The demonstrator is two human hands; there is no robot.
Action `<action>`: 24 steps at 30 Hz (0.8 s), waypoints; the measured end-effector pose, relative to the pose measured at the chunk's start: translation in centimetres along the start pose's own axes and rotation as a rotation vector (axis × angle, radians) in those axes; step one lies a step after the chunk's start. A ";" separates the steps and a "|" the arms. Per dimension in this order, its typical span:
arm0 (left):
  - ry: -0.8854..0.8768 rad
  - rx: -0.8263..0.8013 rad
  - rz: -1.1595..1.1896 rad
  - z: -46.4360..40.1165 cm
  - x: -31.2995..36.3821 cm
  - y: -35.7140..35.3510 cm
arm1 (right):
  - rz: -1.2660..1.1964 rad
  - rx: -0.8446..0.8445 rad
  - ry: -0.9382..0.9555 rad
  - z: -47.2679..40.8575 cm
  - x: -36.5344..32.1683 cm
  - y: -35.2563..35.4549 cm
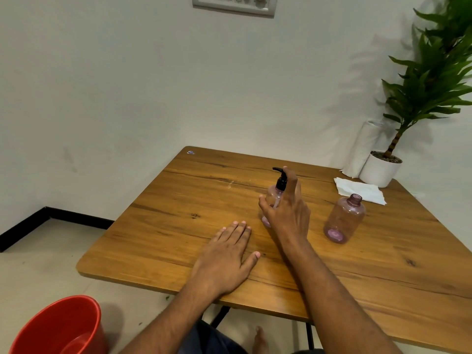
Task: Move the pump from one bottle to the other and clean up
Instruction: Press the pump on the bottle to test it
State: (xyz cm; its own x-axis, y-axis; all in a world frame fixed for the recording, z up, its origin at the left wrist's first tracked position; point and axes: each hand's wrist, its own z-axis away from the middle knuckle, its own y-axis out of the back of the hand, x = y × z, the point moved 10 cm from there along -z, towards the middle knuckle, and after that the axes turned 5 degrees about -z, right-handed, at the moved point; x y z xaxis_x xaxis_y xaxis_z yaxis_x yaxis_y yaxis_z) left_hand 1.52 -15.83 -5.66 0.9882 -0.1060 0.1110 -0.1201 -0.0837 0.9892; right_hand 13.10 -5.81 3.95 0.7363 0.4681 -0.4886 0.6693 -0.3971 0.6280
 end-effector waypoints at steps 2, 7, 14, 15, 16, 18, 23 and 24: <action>0.002 0.000 -0.002 0.0 0.0 0.0 | 0.004 0.007 0.006 0.1 0.0 0.0; 0.005 0.009 -0.007 -0.1 -0.1 0.0 | -0.022 0.014 0.006 0.0 -0.2 0.3; 0.001 -0.017 0.000 -0.1 -0.1 0.0 | -0.014 0.014 0.000 0.1 0.1 0.3; 0.000 -0.024 0.000 -0.1 -0.1 0.0 | -0.018 0.002 -0.003 0.2 0.2 0.3; -0.002 -0.028 0.003 -0.1 0.0 0.0 | -0.031 -0.009 -0.015 0.3 0.4 0.3; -0.002 -0.028 0.014 -0.1 0.0 0.1 | -0.108 -0.017 -0.080 0.8 1.4 0.6; 0.031 -0.006 0.202 -0.3 0.1 1.6 | -0.274 -0.021 -0.196 2.3 4.0 1.2; 0.059 0.020 0.305 -0.4 0.2 2.5 | -0.276 -0.024 -0.193 2.4 4.3 1.3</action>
State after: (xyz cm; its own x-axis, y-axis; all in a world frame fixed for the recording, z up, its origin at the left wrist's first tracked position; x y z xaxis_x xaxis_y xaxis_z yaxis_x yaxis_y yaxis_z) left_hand 1.43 -15.61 -3.16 0.9101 -0.0714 0.4083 -0.4131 -0.0768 0.9074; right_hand 17.33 -6.19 1.21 0.5345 0.3963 -0.7465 0.8452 -0.2562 0.4691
